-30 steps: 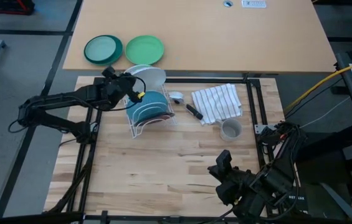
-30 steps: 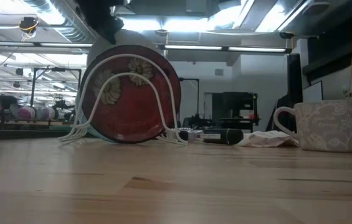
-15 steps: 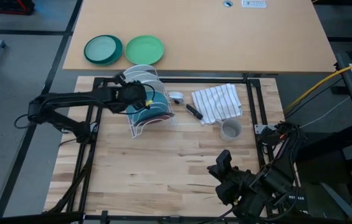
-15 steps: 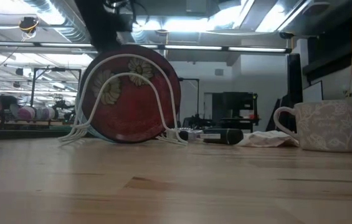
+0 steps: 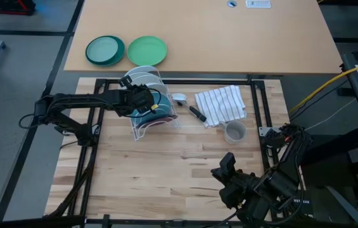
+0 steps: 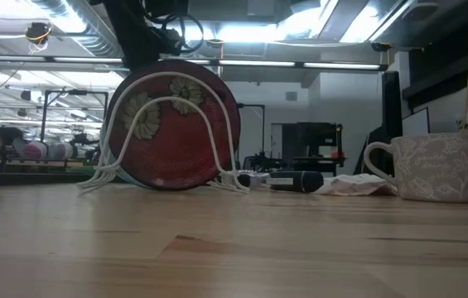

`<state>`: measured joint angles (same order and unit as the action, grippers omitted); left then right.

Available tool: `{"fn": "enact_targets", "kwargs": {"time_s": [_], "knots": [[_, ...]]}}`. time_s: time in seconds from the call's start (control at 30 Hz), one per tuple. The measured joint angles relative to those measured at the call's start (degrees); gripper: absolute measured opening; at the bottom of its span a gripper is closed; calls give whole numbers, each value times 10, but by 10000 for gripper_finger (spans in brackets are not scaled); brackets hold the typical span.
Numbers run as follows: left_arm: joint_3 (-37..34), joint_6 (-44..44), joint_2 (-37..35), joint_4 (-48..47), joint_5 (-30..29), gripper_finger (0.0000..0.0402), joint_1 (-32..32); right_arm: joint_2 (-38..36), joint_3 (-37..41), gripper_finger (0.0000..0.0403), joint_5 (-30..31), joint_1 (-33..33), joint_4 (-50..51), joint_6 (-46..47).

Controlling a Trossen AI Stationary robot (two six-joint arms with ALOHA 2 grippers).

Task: Sort dishes
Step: Put the white plate in the dish rack, then return to Home Position

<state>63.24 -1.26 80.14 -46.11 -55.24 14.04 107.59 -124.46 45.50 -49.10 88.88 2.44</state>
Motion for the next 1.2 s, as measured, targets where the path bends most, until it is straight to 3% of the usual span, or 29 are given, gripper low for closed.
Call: {"fn": "enact_targets", "kwargs": {"time_s": [0.5,0.8,1.2], "knots": [[-2,11,-2,-6,10,106,-12,0,0,74,0,0,0,0],[54,16,-2,-88,12,107,-28,0,0,74,0,0,0,0],[119,25,-3,-109,9,109,-34,0,0,74,0,0,0,0]]}}
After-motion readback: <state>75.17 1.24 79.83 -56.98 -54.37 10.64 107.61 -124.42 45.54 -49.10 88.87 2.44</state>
